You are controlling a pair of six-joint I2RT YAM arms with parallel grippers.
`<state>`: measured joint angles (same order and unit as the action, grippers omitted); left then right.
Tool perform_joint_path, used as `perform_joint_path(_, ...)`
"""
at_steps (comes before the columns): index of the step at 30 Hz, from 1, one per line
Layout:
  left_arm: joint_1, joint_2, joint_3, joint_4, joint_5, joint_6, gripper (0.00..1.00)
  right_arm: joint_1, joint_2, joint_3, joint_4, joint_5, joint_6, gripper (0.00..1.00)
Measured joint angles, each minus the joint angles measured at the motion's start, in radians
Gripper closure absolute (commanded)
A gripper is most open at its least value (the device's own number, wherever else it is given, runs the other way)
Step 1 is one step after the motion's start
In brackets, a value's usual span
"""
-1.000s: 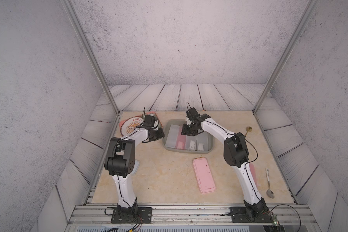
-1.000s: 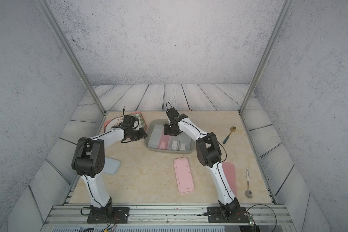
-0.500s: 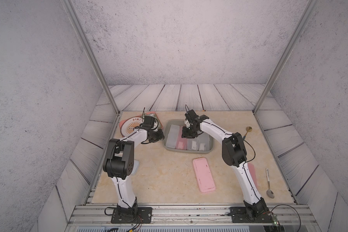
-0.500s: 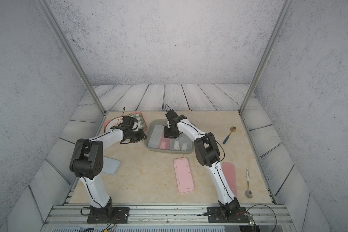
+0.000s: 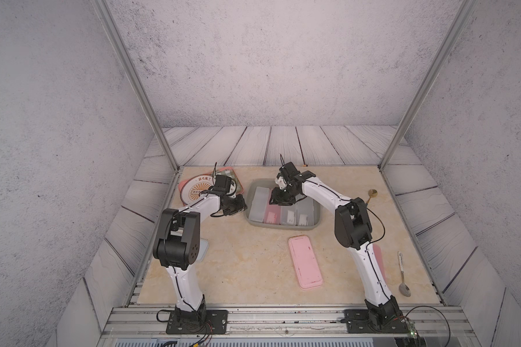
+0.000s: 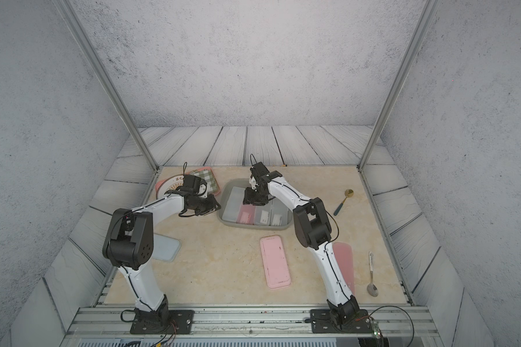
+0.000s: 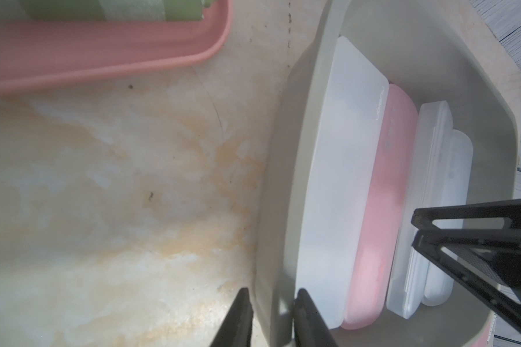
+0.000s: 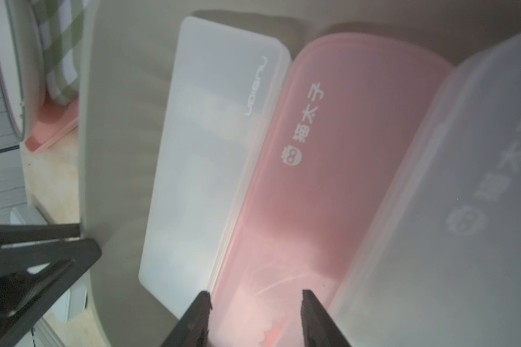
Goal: Put the pencil case into the storage box
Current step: Adjust the pencil case in the storage box, then move the storage box to the center of the board.
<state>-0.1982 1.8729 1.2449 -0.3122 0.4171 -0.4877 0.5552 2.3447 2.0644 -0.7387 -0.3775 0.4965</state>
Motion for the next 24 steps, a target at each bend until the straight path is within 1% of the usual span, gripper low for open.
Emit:
perform_joint_path(2, 0.0, -0.018, -0.013, -0.002, 0.002, -0.01, 0.78, -0.002, -0.1, -0.11, 0.038, 0.003, 0.003, 0.38)
perform_joint_path(4, 0.0, -0.042, -0.032, -0.001, 0.005, -0.015, 0.81, -0.005, -0.221, -0.211, 0.061, 0.026, 0.008, 0.34)
perform_joint_path(8, 0.0, -0.088, -0.073, 0.002, 0.009, -0.023, 0.82, -0.009, -0.473, -0.385, 0.125, 0.101, 0.034, 0.29)
perform_joint_path(10, 0.0, -0.096, -0.088, 0.003, 0.015, -0.029, 0.82, -0.011, -0.555, -0.443, 0.143, 0.13, 0.046, 0.28)
perform_joint_path(12, 0.0, -0.098, -0.103, 0.003, 0.024, -0.035, 0.82, -0.012, -0.595, -0.479, 0.15, 0.153, 0.059, 0.29)
perform_joint_path(14, 0.0, -0.098, -0.118, 0.003, 0.043, -0.045, 0.84, -0.013, -0.595, -0.496, 0.145, 0.167, 0.07, 0.29)
perform_joint_path(15, 0.0, -0.098, -0.122, 0.006, 0.051, -0.051, 0.88, -0.013, -0.594, -0.507, 0.14, 0.171, 0.074, 0.29)
perform_joint_path(17, 0.0, -0.1, -0.128, 0.013, 0.066, -0.069, 0.98, -0.014, -0.595, -0.536, 0.126, 0.172, 0.082, 0.29)
perform_joint_path(18, 0.0, -0.103, -0.13, 0.014, 0.069, -0.077, 1.0, -0.014, -0.597, -0.55, 0.127, 0.173, 0.086, 0.29)
perform_joint_path(21, 0.0, -0.111, -0.139, 0.016, 0.07, -0.083, 1.0, -0.014, -0.617, -0.63, 0.151, 0.186, 0.099, 0.29)
perform_joint_path(24, 0.0, -0.125, -0.151, 0.011, 0.066, -0.085, 1.0, -0.014, -0.696, -0.737, 0.159, 0.21, 0.108, 0.29)
